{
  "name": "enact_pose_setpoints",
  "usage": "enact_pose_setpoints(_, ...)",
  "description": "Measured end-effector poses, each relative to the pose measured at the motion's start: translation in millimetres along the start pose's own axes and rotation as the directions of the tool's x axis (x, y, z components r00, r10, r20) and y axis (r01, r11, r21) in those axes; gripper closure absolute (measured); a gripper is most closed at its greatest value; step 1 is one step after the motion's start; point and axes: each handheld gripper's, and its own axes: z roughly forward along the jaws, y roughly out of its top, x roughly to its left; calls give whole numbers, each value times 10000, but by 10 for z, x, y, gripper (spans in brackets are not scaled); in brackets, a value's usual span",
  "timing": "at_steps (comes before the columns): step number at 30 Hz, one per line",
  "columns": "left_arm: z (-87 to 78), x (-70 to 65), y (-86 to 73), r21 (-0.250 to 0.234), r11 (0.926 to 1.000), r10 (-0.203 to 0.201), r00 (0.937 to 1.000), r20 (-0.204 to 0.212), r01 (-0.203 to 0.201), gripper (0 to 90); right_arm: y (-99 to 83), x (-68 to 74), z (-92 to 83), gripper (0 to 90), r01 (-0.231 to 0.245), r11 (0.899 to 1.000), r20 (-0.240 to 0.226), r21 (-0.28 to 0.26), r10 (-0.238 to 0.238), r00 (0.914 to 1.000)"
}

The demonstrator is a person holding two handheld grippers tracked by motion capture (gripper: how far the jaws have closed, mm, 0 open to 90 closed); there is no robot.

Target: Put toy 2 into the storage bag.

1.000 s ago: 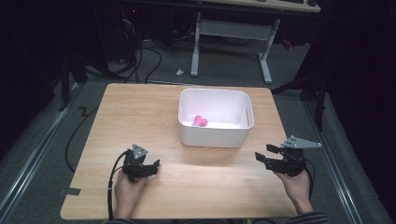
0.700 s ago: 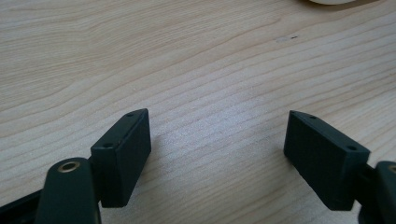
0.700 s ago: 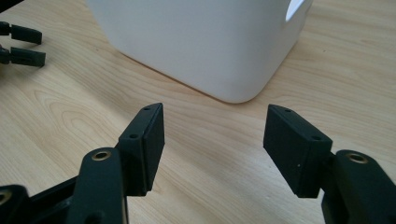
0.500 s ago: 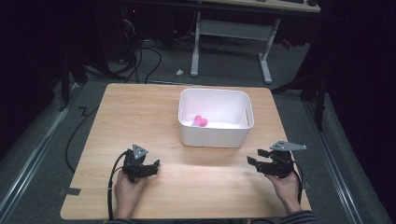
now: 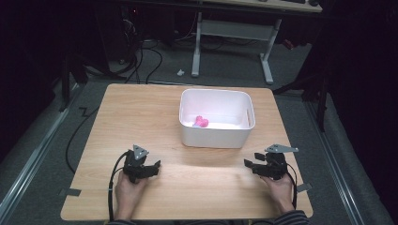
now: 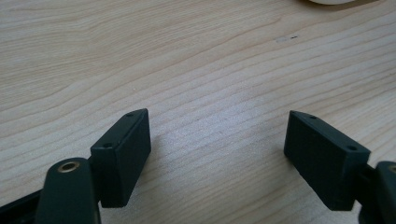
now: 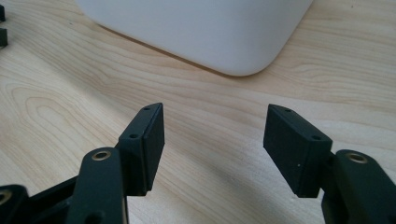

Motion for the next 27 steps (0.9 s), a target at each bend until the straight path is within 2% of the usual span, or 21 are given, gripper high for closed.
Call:
enact_pose_setpoints(9, 0, 0, 0, -1, 10000, -2, 10000, 0, 2, 233, -99, -6, 158, 380, 157, 9993, 313, 345, -168, 9994)
enact_pose_setpoints(15, 0, 0, 0, -1, 10000, 0, 10000, -1, 0, 233, -156, -8, 255, 375, 454, 9965, 824, 706, -512, 9953)
enact_pose_setpoints(21, 0, 0, 0, 0, 10000, -1, 10000, 0, 1, 233, -195, -11, 290, 361, 599, 9965, 1044, 591, -658, 9924)
enact_pose_setpoints(23, 0, 0, 0, -3, 10000, -2, 10000, 0, 2, 233, -215, -2, 310, 343, 863, 9952, 1326, 463, -918, 9869)
enact_pose_setpoints(27, 0, -1, 0, -1, 10000, -1, 10000, 2, 1, 232, -243, -4, 321, 331, 927, 9955, 1385, 218, -948, 9858)
